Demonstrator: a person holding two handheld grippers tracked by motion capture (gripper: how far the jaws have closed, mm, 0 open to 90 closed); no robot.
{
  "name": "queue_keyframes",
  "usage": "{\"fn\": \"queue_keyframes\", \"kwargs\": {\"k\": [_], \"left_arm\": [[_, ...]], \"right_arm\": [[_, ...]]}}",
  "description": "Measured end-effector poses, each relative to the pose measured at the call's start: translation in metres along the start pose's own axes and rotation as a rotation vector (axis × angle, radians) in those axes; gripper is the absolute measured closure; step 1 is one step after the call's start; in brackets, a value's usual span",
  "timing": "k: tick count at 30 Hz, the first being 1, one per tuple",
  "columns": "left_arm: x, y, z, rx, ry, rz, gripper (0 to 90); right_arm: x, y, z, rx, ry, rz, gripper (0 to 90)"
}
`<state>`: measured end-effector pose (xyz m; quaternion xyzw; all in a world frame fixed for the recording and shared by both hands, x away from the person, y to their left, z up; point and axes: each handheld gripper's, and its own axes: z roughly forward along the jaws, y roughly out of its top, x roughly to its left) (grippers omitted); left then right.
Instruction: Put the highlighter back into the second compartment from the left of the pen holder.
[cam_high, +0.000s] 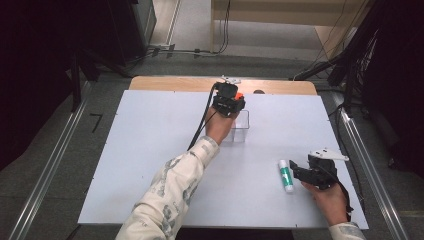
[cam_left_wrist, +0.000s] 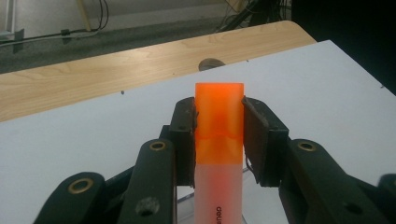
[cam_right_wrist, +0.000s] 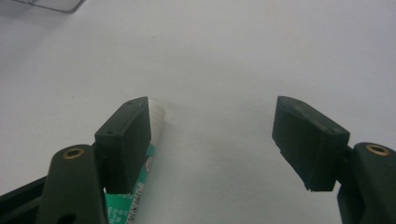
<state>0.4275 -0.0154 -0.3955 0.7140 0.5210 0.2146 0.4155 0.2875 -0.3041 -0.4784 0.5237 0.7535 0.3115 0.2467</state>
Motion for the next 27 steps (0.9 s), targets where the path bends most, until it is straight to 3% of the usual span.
{"fn": "queue_keyframes", "kwargs": {"k": [18,27], "left_arm": [[0.005,-0.021,-0.018,-0.011,-0.007,0.011,63.1],[0.007,-0.028,-0.021,-0.015,-0.022,0.012,55.1]], "right_arm": [[0.002,0.0,0.002,0.01,-0.003,-0.009,26.8],[0.002,-0.001,0.002,0.01,-0.003,-0.008,26.8]]}}
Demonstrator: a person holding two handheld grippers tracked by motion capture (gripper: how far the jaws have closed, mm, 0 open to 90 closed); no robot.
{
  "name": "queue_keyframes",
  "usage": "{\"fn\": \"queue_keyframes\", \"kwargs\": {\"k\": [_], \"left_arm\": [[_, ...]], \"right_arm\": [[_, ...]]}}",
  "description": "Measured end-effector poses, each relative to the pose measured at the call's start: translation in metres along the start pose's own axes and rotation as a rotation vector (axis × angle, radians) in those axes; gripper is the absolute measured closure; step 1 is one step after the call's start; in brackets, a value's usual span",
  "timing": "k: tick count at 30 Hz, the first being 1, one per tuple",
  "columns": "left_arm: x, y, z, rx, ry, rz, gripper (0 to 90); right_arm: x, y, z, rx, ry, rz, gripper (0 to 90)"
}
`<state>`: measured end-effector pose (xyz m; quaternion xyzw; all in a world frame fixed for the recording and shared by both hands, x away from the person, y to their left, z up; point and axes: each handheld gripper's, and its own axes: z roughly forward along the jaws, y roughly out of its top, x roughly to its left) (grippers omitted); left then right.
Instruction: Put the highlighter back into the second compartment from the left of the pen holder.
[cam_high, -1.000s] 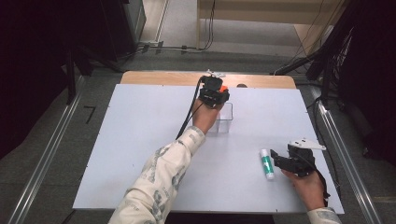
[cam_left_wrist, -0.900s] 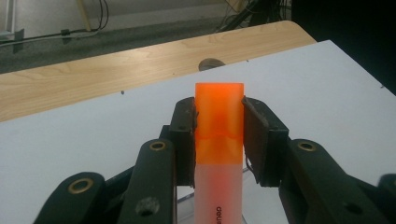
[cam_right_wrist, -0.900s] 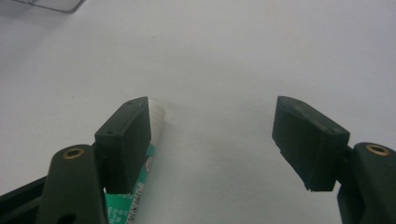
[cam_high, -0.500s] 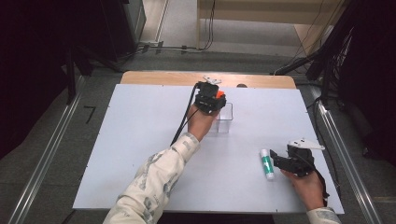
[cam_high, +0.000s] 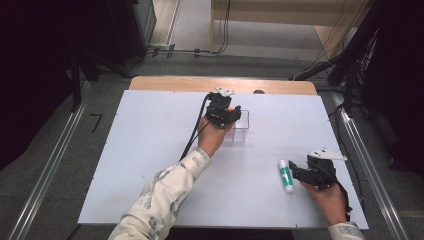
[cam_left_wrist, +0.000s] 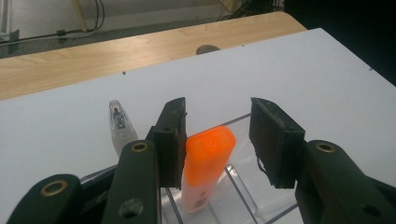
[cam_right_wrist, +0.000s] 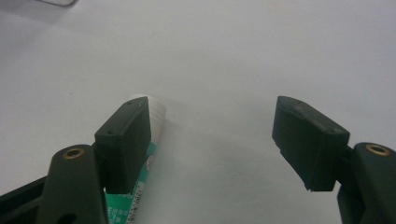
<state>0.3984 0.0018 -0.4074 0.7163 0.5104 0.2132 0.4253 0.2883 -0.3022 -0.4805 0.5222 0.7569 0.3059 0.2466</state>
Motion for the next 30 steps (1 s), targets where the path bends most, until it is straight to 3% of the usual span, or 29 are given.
{"fn": "queue_keyframes", "kwargs": {"k": [9,15,22,30], "left_arm": [[0.0,-0.011,-0.019,-0.032,-0.048,0.003,44.0],[0.004,-0.023,-0.037,-0.058,-0.058,-0.005,33.4],[0.011,-0.041,-0.051,-0.054,-0.033,0.016,26.9],[0.027,-0.062,-0.062,-0.058,-0.003,-0.019,23.3]], "right_arm": [[0.0,0.0,0.0,0.003,-0.002,-0.002,26.8],[0.0,0.0,0.0,0.002,-0.006,0.0,26.8],[0.0,0.0,0.001,0.007,-0.007,-0.001,26.8],[0.0,0.0,0.001,0.009,-0.008,0.001,26.8]]}}
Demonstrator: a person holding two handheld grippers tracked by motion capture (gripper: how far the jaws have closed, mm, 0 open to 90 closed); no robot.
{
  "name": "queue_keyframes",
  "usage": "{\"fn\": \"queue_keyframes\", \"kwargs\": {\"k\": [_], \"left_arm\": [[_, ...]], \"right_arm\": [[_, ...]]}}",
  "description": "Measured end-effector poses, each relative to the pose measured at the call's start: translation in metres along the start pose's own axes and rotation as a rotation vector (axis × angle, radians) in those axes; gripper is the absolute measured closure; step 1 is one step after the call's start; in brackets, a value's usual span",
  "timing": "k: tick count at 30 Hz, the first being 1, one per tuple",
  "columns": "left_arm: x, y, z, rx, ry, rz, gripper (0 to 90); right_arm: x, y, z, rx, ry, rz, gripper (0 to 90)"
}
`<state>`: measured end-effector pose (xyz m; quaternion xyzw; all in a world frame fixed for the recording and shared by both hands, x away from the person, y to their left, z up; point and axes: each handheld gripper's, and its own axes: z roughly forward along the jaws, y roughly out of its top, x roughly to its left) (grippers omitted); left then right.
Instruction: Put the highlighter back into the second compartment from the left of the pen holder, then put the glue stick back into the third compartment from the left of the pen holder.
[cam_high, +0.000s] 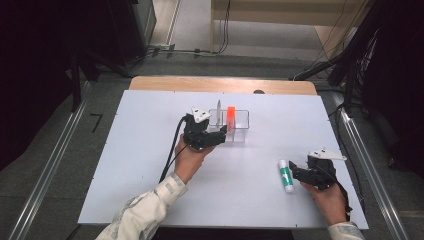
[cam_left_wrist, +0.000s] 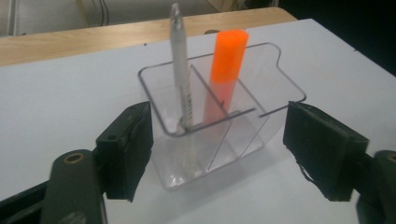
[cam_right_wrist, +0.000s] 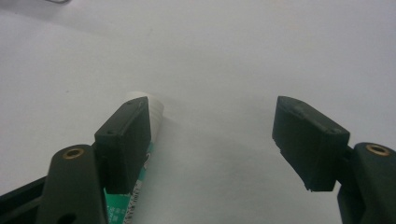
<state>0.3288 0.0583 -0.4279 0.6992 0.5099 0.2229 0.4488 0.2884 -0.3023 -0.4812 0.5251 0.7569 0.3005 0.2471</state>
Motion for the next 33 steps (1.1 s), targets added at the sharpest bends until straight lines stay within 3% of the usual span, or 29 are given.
{"fn": "queue_keyframes", "kwargs": {"k": [4,10,15,33], "left_arm": [[0.011,-0.01,-0.008,0.011,-0.001,-0.024,22.6],[0.03,-0.03,-0.02,0.017,0.029,-0.062,21.1],[0.043,-0.042,-0.027,0.006,0.101,-0.037,19.3],[0.081,-0.065,-0.055,0.009,0.178,-0.115,14.2]], "right_arm": [[0.0,0.0,-0.001,-0.001,0.002,0.003,26.8],[-0.001,0.0,-0.001,0.001,-0.001,0.011,26.7],[0.0,0.0,-0.002,-0.003,0.0,0.012,26.7],[0.004,-0.002,-0.008,-0.009,0.013,0.011,26.3]]}}
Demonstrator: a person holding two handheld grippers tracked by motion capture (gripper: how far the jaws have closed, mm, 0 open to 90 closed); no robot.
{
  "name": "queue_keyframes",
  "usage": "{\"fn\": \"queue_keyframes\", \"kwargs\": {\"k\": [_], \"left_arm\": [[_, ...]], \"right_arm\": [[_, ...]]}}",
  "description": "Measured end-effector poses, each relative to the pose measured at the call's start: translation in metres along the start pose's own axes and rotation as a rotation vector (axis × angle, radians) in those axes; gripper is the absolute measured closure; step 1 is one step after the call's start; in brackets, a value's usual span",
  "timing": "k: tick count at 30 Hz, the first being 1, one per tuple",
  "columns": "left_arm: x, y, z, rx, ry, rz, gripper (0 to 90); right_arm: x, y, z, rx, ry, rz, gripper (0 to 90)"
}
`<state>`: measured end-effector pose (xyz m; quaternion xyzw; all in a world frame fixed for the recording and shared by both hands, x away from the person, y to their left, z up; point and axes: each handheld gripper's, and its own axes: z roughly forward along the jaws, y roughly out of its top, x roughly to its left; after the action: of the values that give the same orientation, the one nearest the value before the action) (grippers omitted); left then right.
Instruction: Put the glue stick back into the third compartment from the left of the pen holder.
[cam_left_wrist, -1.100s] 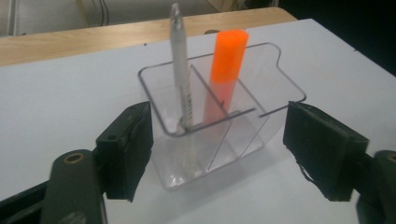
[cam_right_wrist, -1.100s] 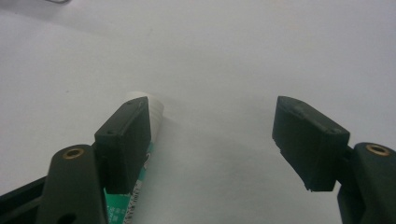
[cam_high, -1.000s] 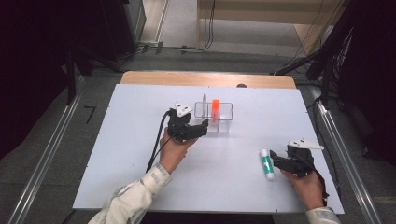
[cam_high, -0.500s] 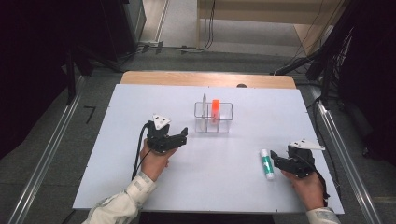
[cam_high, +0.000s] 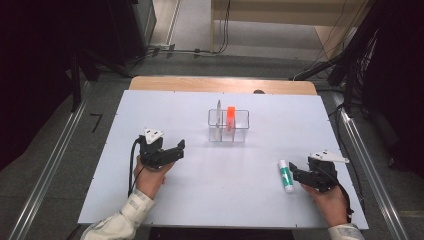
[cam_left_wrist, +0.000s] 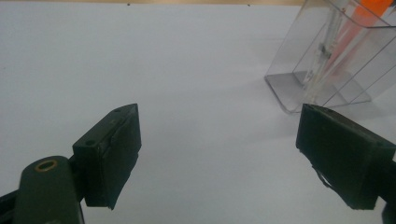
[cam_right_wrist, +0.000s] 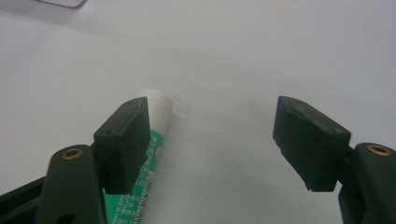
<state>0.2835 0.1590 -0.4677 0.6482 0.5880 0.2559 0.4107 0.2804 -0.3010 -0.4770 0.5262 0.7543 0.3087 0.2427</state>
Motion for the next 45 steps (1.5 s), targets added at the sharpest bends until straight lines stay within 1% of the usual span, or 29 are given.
{"fn": "queue_keyframes", "kwargs": {"k": [3,6,20,28,35,42,45], "left_arm": [[0.005,-0.002,-0.004,-0.002,0.005,-0.012,14.2],[0.008,-0.003,-0.006,-0.01,0.022,-0.012,14.3],[0.027,-0.007,-0.011,-0.008,0.07,-0.042,14.2],[0.036,-0.008,-0.012,-0.001,0.091,-0.049,14.2],[0.037,-0.009,-0.012,0.004,0.095,-0.058,14.2],[0.037,-0.009,-0.011,0.006,0.092,-0.055,14.2],[0.036,-0.009,-0.011,0.004,0.092,-0.055,14.2]], "right_arm": [[0.003,0.001,0.0,-0.002,0.003,-0.007,26.2],[0.004,0.001,0.001,0.002,0.005,-0.007,26.1],[0.015,0.005,0.008,0.01,0.03,-0.014,25.2],[0.02,0.007,0.013,0.014,0.039,-0.02,25.3],[0.026,0.01,0.019,0.019,0.05,-0.04,25.3],[0.028,0.012,0.023,0.027,0.028,-0.034,30.7],[0.028,0.012,0.025,0.033,0.034,-0.031,31.4]]}}
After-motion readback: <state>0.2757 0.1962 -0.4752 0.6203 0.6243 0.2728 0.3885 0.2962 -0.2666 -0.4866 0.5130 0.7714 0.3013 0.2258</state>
